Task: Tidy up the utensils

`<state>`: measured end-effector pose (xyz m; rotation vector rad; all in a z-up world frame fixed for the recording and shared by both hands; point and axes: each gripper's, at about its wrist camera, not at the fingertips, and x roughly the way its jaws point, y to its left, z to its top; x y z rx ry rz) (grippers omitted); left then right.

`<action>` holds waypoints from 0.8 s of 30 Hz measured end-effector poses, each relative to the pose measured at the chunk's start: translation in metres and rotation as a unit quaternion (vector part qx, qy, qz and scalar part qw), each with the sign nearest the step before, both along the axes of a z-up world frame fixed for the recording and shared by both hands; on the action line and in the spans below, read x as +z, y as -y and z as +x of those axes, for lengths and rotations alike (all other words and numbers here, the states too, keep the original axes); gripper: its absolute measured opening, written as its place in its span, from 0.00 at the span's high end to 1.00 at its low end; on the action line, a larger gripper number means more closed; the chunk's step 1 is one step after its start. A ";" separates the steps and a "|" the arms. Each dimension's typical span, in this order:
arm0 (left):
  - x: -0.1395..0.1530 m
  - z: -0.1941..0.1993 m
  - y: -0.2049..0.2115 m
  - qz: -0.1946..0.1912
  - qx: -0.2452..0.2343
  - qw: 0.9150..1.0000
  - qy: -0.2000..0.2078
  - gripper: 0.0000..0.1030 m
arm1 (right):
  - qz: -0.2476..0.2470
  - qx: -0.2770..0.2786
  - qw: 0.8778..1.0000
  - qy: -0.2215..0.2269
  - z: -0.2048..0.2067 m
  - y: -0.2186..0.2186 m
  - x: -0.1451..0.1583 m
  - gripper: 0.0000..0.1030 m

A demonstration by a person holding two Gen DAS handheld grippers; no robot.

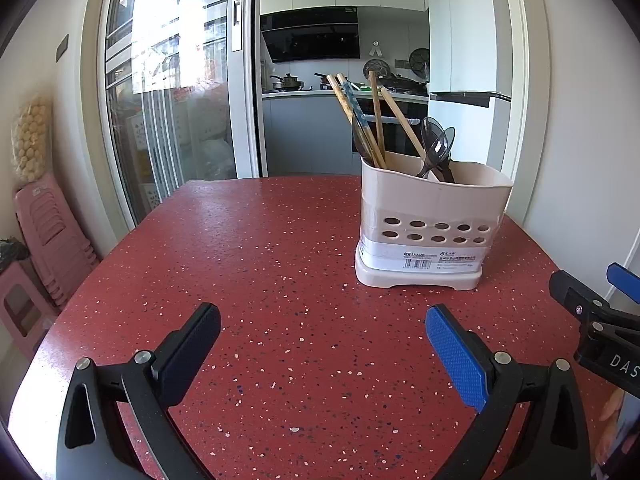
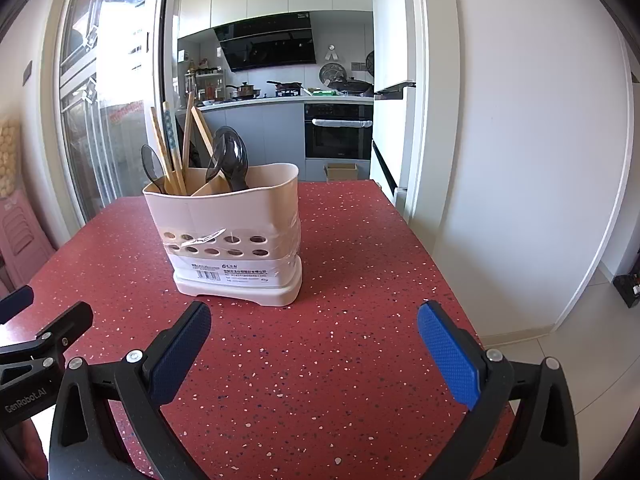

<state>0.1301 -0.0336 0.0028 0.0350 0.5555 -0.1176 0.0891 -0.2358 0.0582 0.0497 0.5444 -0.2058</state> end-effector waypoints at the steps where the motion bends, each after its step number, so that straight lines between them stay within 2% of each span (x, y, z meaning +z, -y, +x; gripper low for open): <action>1: 0.000 0.000 0.000 0.000 0.000 1.000 0.000 0.00 | 0.000 0.000 1.000 0.000 -0.001 0.000 0.000 0.00; 24: -0.001 -0.001 0.001 0.001 -0.004 1.000 -0.001 0.00 | 0.002 0.001 1.000 -0.003 0.001 0.001 -0.001 0.00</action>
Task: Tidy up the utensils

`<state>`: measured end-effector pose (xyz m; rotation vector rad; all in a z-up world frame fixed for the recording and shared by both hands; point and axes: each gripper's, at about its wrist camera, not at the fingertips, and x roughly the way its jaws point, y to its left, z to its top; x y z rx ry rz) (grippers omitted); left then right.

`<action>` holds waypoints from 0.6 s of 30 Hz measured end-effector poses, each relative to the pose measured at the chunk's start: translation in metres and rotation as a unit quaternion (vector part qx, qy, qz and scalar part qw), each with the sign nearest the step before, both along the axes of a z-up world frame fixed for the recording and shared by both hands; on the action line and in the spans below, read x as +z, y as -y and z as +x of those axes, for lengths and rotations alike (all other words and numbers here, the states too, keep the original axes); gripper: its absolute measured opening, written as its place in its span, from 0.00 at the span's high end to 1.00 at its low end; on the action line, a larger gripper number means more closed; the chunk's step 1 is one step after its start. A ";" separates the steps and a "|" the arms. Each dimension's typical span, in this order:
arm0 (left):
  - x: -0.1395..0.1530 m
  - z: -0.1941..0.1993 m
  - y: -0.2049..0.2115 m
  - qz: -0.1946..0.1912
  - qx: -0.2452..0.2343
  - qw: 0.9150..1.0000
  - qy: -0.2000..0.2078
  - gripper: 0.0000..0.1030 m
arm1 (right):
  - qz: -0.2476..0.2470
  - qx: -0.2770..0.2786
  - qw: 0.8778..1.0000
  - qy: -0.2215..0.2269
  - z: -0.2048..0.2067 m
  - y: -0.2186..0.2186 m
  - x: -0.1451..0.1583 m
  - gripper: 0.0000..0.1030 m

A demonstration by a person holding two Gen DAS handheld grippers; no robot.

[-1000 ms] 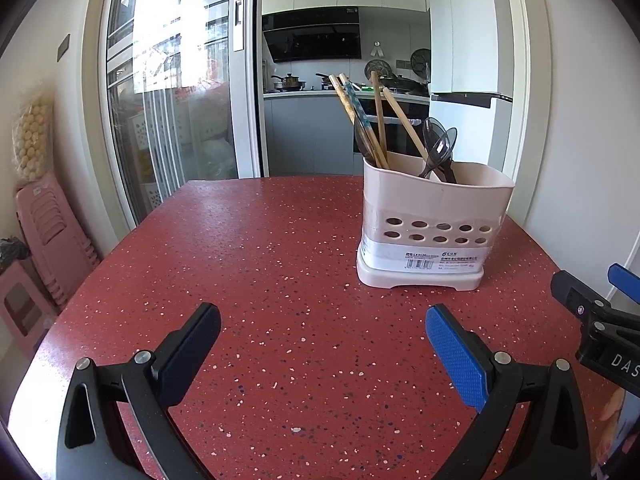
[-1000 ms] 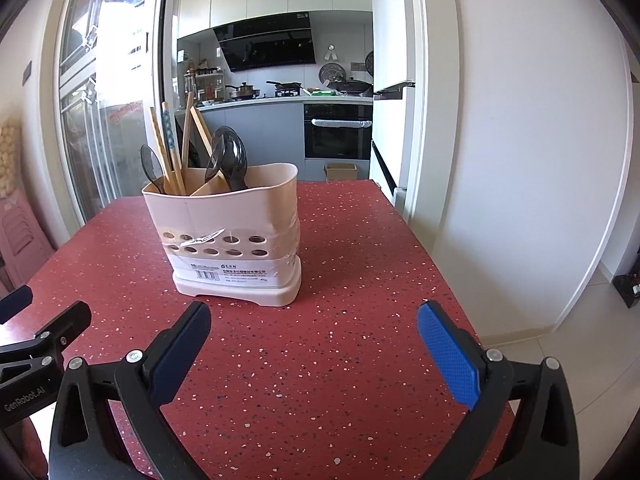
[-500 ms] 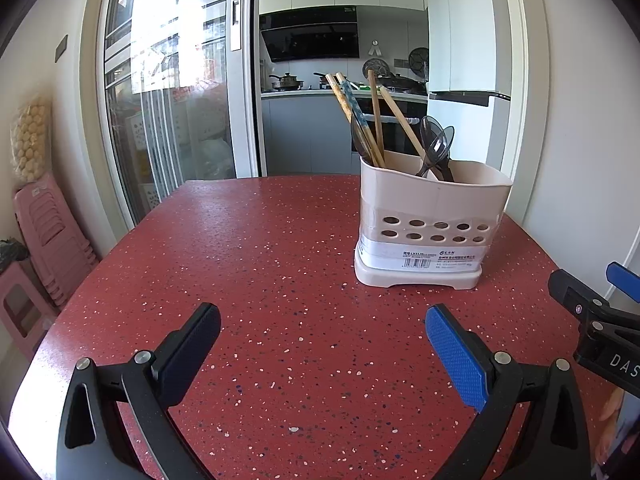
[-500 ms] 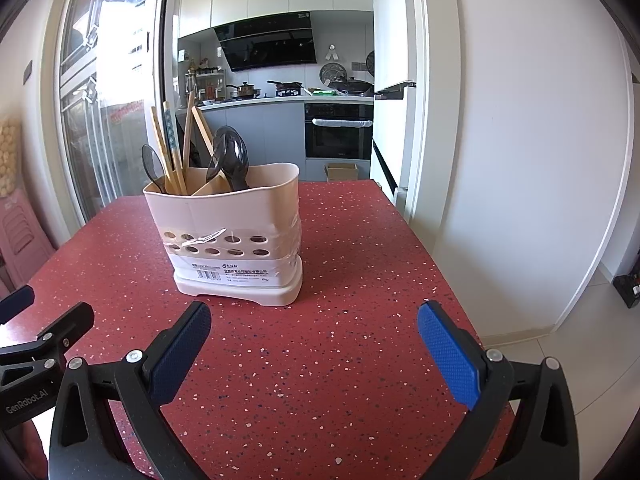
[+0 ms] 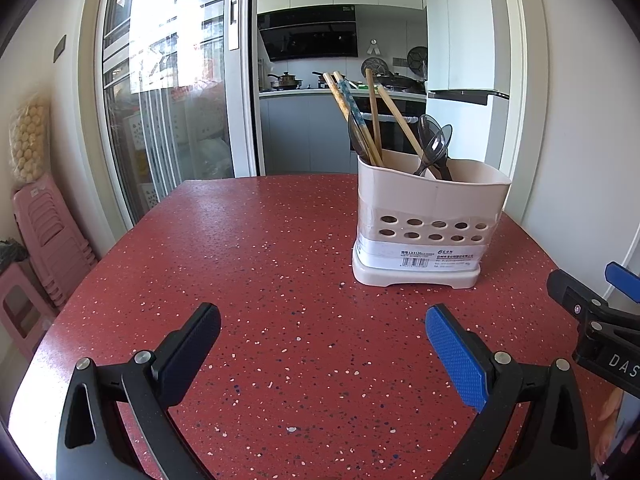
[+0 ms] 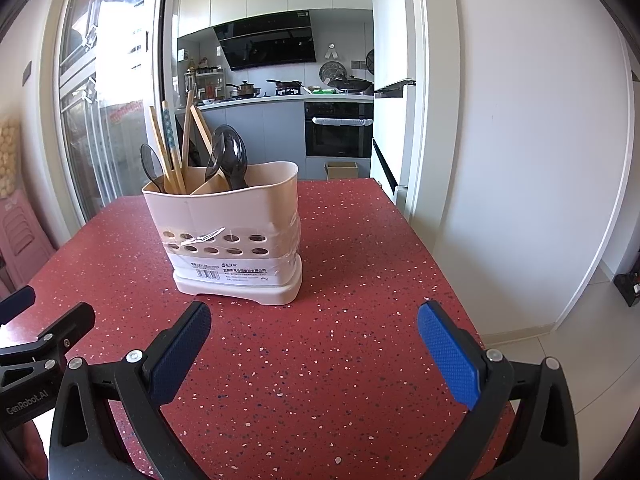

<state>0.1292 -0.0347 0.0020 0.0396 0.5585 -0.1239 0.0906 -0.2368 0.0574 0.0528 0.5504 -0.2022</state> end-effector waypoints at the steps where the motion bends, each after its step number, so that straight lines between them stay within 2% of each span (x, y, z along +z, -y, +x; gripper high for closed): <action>1: 0.000 0.000 0.000 0.000 0.000 1.000 0.000 0.00 | 0.000 0.000 1.000 0.000 0.000 0.000 0.000 0.00; 18: 0.000 -0.001 -0.001 0.001 -0.002 1.000 -0.001 0.00 | 0.000 0.000 1.000 -0.001 0.000 0.000 0.000 0.00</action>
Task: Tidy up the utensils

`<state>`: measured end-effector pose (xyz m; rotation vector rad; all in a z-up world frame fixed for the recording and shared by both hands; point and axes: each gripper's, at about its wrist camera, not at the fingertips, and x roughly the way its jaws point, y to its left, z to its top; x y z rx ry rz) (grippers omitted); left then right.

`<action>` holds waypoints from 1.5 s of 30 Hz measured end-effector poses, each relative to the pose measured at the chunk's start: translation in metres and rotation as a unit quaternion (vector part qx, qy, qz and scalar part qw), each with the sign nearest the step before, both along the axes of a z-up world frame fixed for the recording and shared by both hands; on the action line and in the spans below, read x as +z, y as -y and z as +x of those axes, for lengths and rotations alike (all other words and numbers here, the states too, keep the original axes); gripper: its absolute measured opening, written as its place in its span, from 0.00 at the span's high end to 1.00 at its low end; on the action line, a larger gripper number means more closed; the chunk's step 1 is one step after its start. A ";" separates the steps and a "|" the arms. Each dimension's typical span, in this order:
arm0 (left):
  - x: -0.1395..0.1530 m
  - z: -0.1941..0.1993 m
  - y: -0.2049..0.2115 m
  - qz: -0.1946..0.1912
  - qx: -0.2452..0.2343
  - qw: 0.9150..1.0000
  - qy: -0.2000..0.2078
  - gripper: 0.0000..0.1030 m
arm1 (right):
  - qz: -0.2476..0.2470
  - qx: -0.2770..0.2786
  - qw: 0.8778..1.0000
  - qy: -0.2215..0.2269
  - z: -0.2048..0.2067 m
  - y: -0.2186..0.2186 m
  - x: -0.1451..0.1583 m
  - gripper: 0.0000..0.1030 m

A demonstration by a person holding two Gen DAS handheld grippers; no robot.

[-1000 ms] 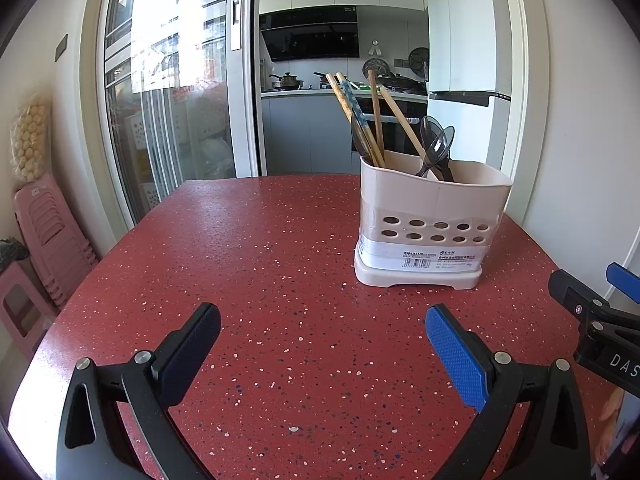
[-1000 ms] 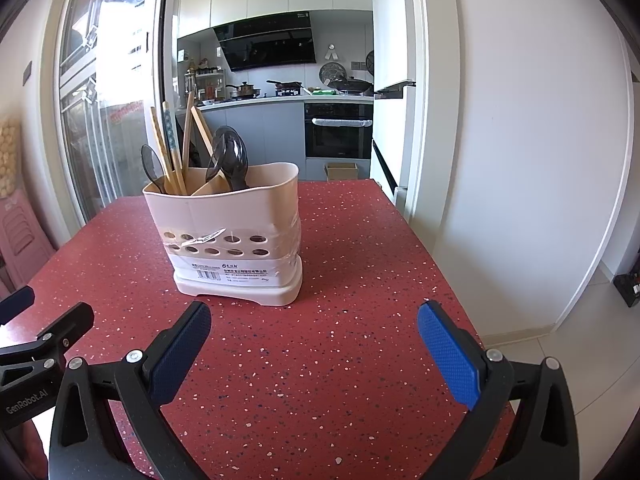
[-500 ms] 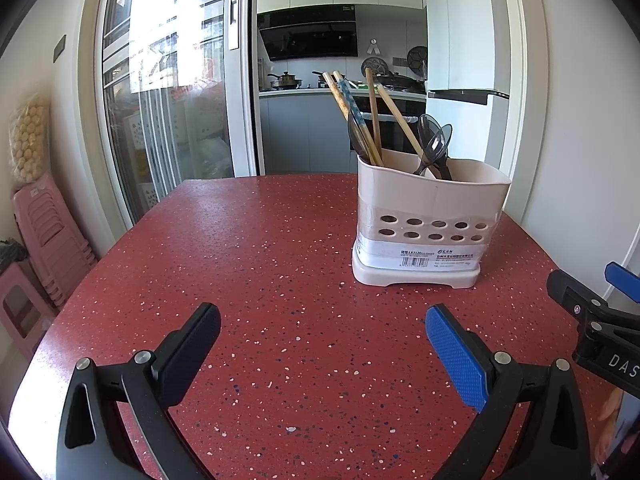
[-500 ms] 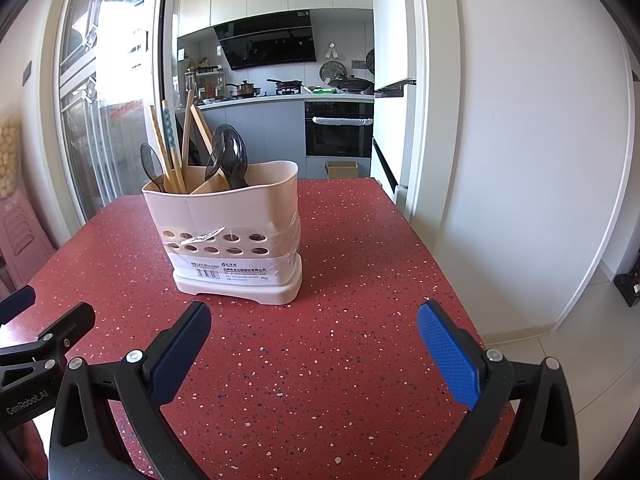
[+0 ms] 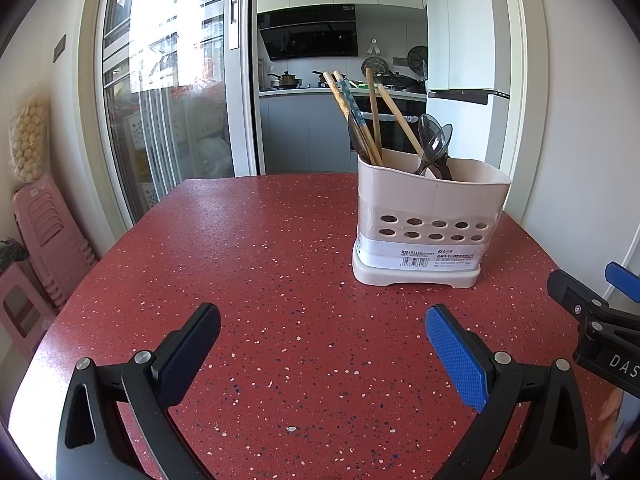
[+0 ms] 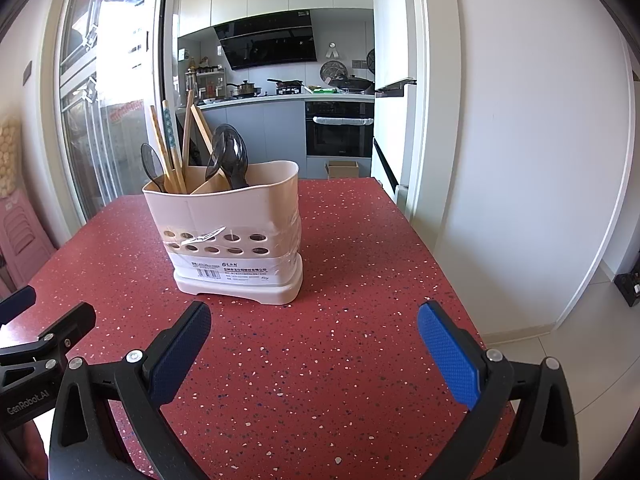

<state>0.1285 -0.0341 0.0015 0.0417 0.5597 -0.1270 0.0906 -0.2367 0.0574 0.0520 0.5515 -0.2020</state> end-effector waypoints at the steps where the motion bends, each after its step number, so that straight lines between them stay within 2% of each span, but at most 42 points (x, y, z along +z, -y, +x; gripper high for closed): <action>1: 0.000 0.000 0.000 0.000 0.000 1.000 0.000 0.00 | 0.000 0.000 1.000 0.000 0.000 0.000 0.000 0.00; 45: -0.001 0.004 -0.002 -0.001 0.001 1.000 -0.007 0.00 | -0.001 0.003 1.000 -0.001 0.000 0.001 -0.002 0.00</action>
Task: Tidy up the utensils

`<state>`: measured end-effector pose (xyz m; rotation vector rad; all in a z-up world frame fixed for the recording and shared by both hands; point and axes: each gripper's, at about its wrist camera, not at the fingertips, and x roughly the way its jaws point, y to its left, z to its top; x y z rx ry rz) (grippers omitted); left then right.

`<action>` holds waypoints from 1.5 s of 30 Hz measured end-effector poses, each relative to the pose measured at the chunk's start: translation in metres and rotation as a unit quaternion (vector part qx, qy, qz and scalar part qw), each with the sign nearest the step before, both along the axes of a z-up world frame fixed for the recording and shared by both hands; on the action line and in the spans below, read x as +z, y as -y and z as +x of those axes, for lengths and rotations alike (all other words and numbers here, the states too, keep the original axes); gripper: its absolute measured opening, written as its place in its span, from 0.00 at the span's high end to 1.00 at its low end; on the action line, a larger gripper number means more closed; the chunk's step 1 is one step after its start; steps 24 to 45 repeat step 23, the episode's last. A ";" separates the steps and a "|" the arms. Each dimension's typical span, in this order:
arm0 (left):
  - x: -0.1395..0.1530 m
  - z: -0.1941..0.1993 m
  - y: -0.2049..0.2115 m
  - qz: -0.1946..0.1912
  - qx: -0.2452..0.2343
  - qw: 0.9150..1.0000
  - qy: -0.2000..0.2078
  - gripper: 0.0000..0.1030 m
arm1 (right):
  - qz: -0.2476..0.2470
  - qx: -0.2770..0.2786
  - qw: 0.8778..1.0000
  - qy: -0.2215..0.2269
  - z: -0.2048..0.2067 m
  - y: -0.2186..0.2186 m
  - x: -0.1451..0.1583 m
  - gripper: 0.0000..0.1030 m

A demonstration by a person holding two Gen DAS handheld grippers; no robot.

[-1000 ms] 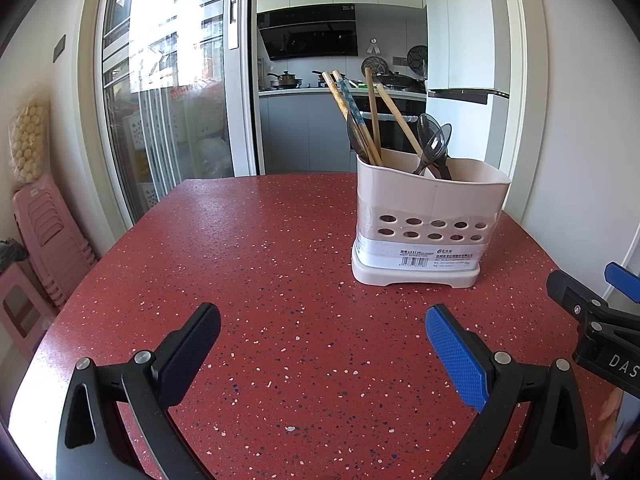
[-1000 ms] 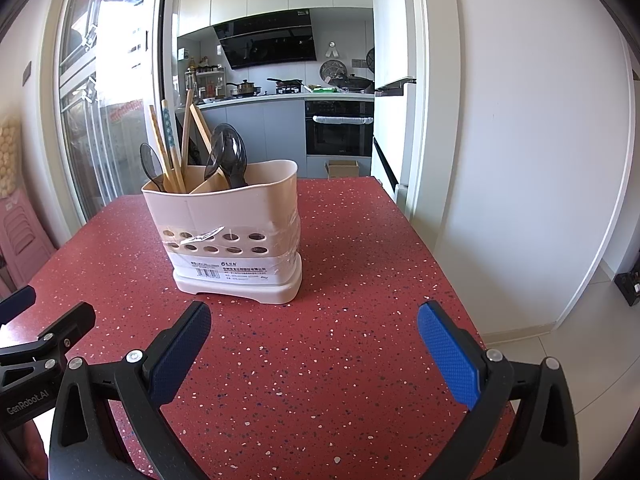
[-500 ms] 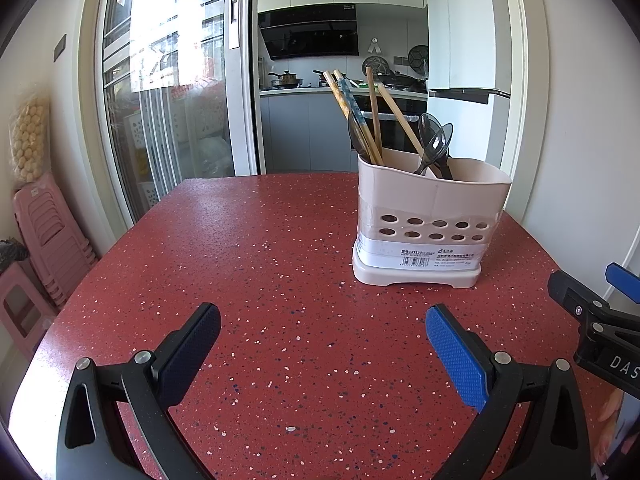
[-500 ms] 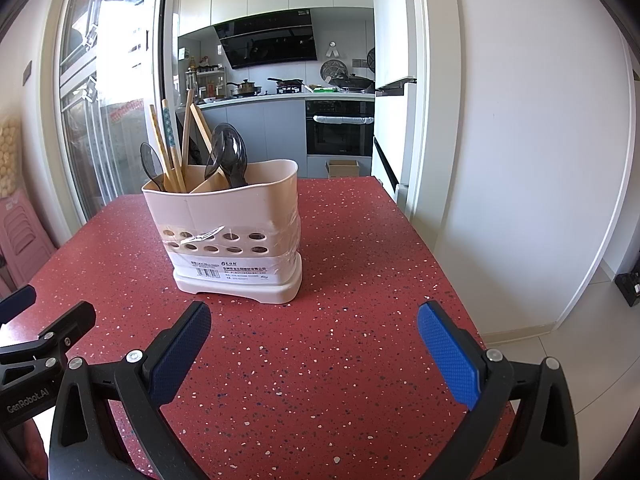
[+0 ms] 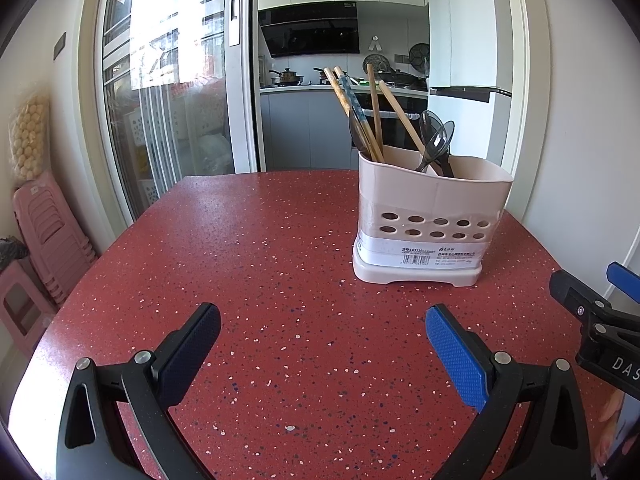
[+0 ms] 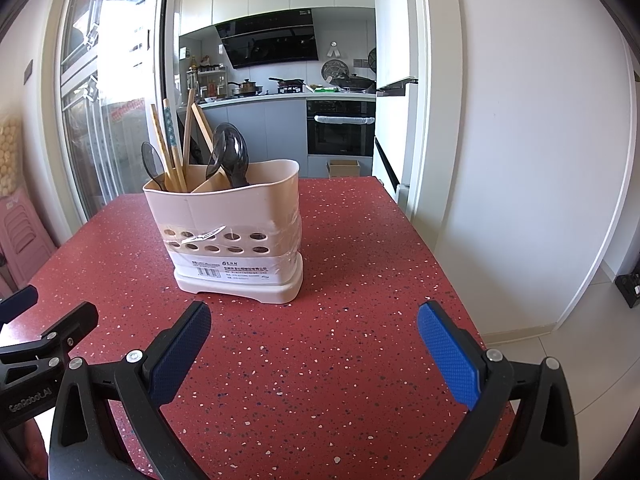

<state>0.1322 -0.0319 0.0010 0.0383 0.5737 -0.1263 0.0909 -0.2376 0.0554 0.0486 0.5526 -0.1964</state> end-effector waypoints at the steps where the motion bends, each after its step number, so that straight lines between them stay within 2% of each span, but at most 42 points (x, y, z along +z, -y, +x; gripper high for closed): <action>1: 0.000 0.000 0.000 0.000 0.000 1.000 0.000 0.00 | 0.000 0.001 1.000 0.000 0.000 0.000 0.000 0.00; 45: 0.002 0.000 0.002 -0.003 -0.010 1.000 -0.001 0.00 | -0.001 0.003 1.000 -0.001 0.000 0.000 0.000 0.00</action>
